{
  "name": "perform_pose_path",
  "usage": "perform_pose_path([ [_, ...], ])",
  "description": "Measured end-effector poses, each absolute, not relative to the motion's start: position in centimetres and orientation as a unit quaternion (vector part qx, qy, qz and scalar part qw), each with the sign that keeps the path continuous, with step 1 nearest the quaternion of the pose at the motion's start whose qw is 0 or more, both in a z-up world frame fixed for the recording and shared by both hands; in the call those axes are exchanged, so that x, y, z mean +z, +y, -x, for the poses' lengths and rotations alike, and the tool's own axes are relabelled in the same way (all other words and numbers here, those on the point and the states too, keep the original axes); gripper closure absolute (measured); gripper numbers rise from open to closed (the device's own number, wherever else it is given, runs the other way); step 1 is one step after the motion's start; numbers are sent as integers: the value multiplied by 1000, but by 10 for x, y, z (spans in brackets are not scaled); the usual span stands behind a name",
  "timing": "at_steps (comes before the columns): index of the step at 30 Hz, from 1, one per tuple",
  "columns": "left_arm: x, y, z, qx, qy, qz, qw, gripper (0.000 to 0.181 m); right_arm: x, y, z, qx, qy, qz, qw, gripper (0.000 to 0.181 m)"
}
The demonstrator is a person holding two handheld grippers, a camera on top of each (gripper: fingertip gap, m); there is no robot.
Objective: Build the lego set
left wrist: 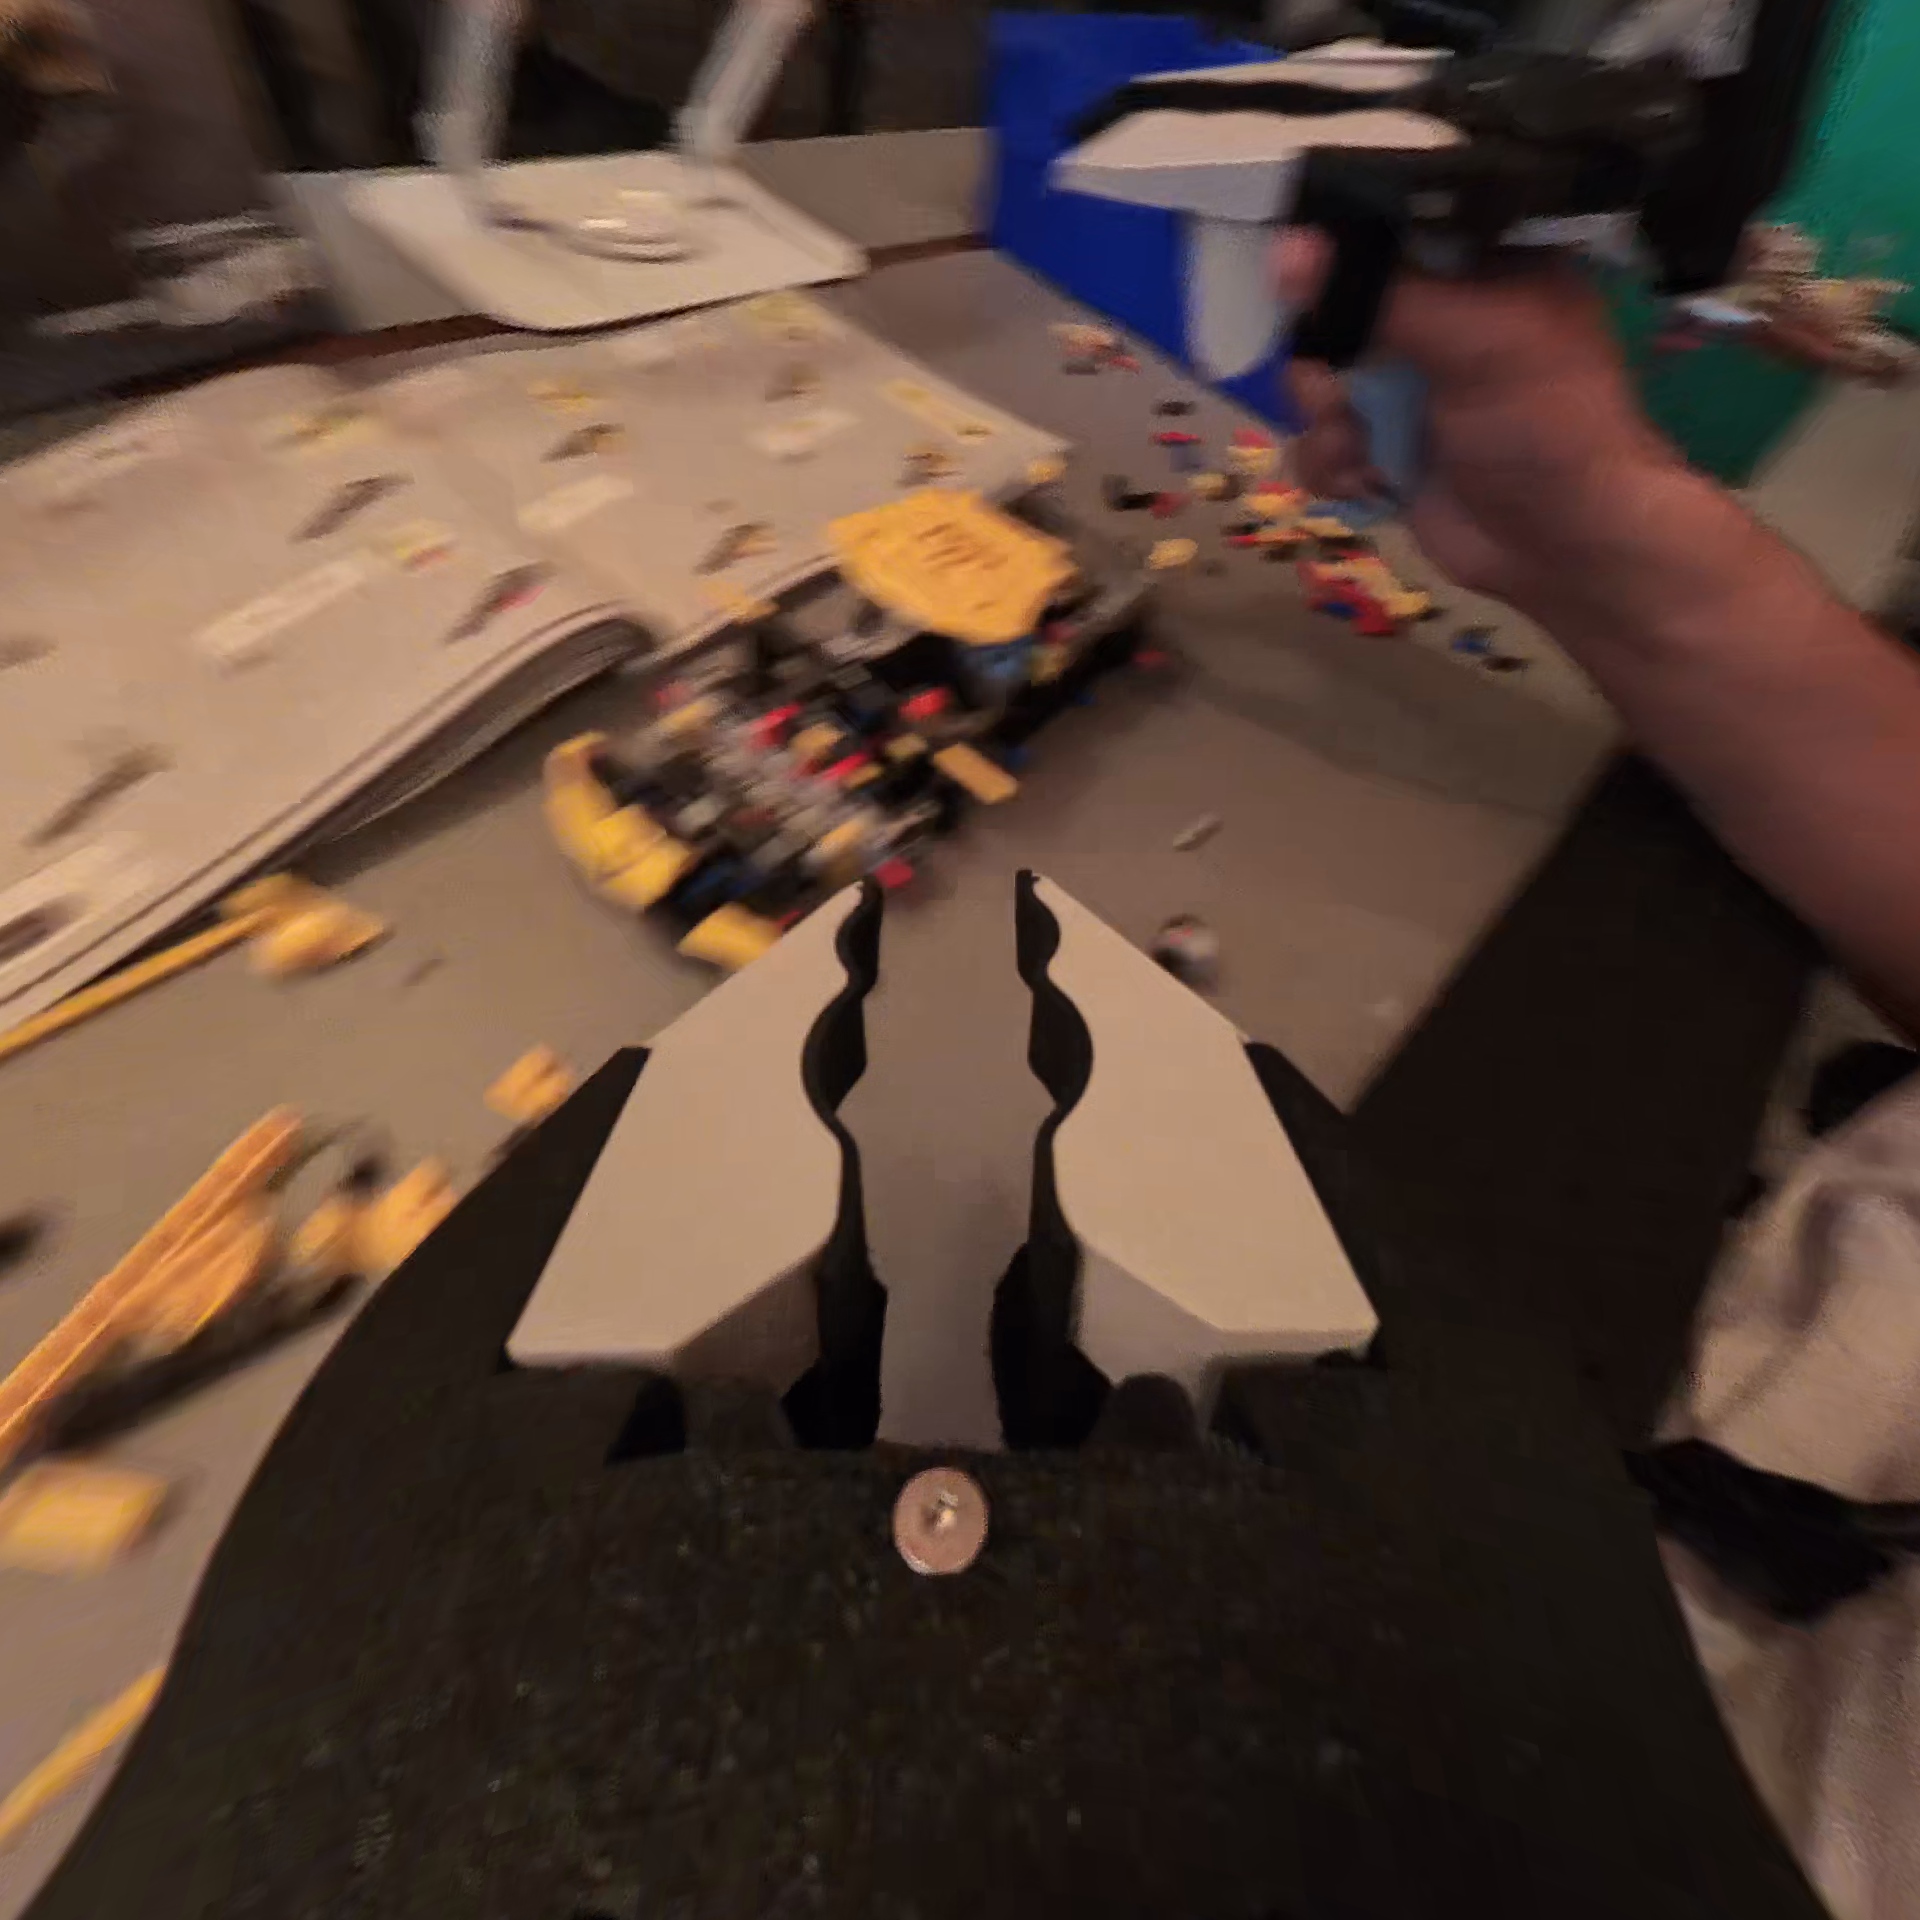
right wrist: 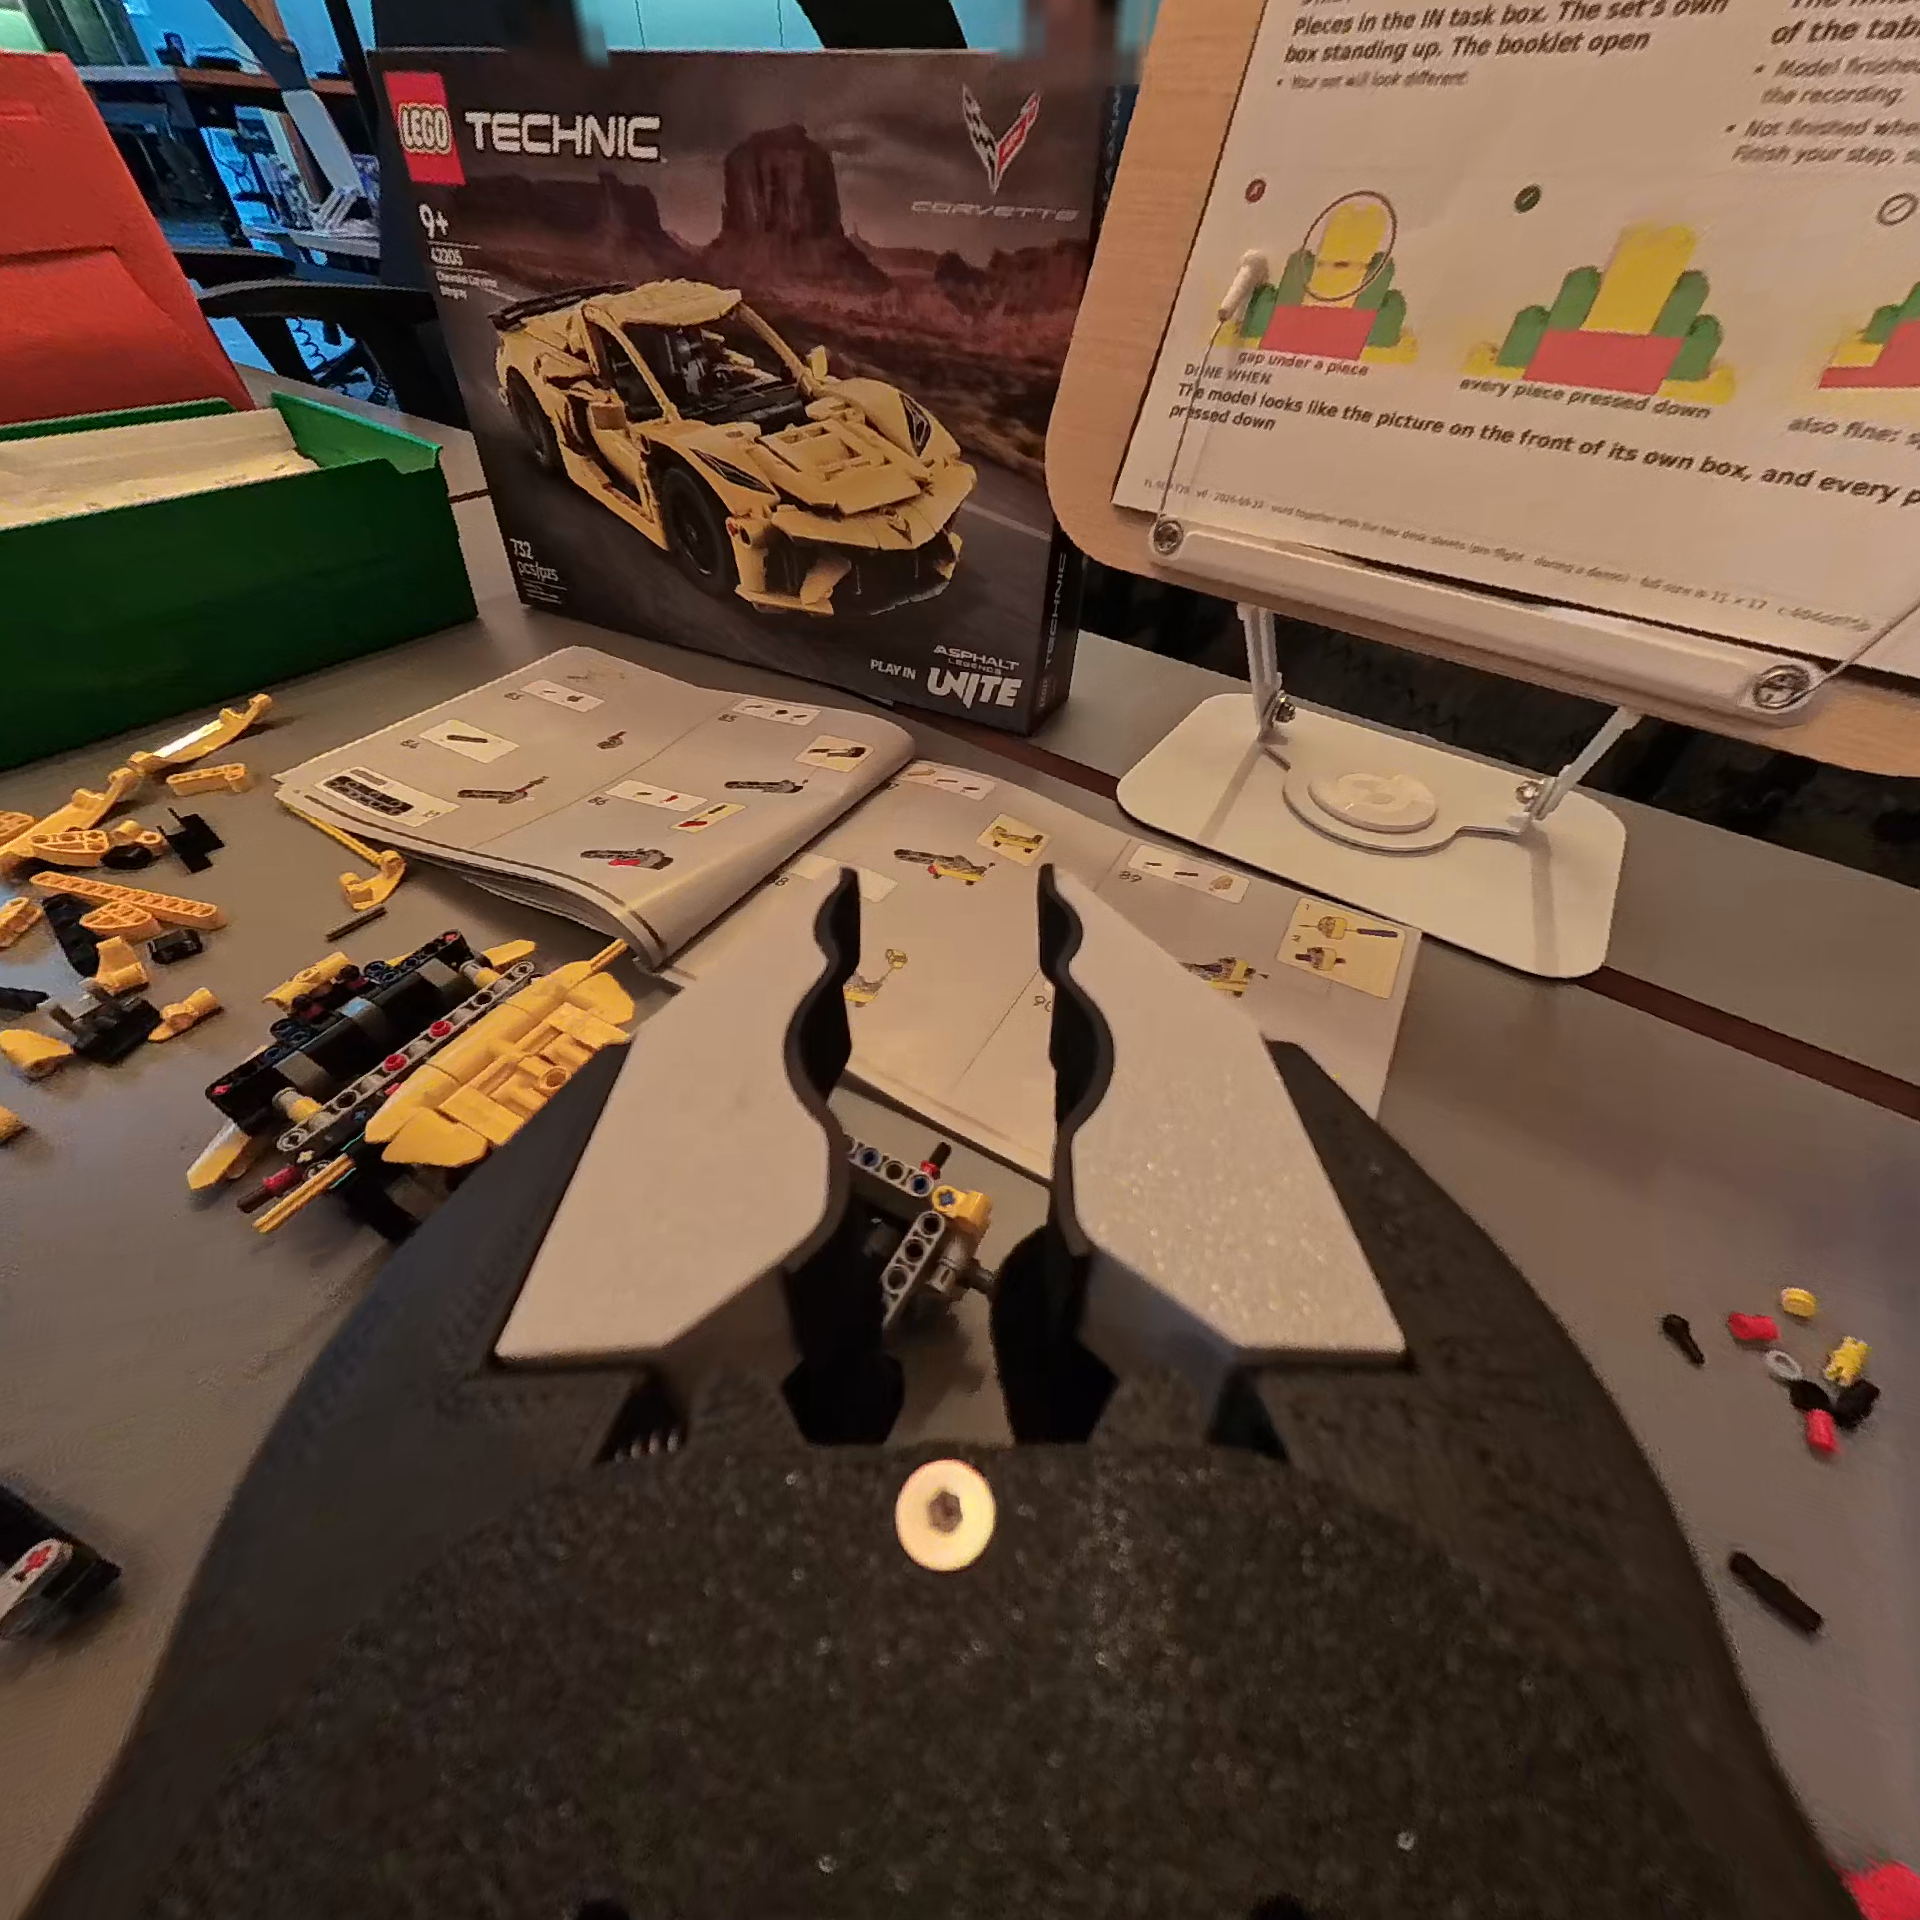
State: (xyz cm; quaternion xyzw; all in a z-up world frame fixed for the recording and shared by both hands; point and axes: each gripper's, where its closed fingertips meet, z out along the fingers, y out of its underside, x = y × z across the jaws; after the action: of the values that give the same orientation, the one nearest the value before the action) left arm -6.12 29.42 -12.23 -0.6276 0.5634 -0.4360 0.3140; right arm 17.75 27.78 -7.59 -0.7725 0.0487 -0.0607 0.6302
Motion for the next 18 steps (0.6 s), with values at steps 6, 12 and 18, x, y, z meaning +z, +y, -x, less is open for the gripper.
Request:
perform_pose_path([
  [6, -163, 381, 134, -255, 528, 711, 389, 156, -89, 285, -171, -68, 33, 784, 616, 150],
  [12, -178, 416, 113, -225, 539, 732, 350, 157, -101, 288, -171, -63, 36, 795, 602, 150],
  [18, -206, 426, 101, -219, 531, 770, 278, 159, -98, 283, -180, -69, 45, 792, 605, 151],
])
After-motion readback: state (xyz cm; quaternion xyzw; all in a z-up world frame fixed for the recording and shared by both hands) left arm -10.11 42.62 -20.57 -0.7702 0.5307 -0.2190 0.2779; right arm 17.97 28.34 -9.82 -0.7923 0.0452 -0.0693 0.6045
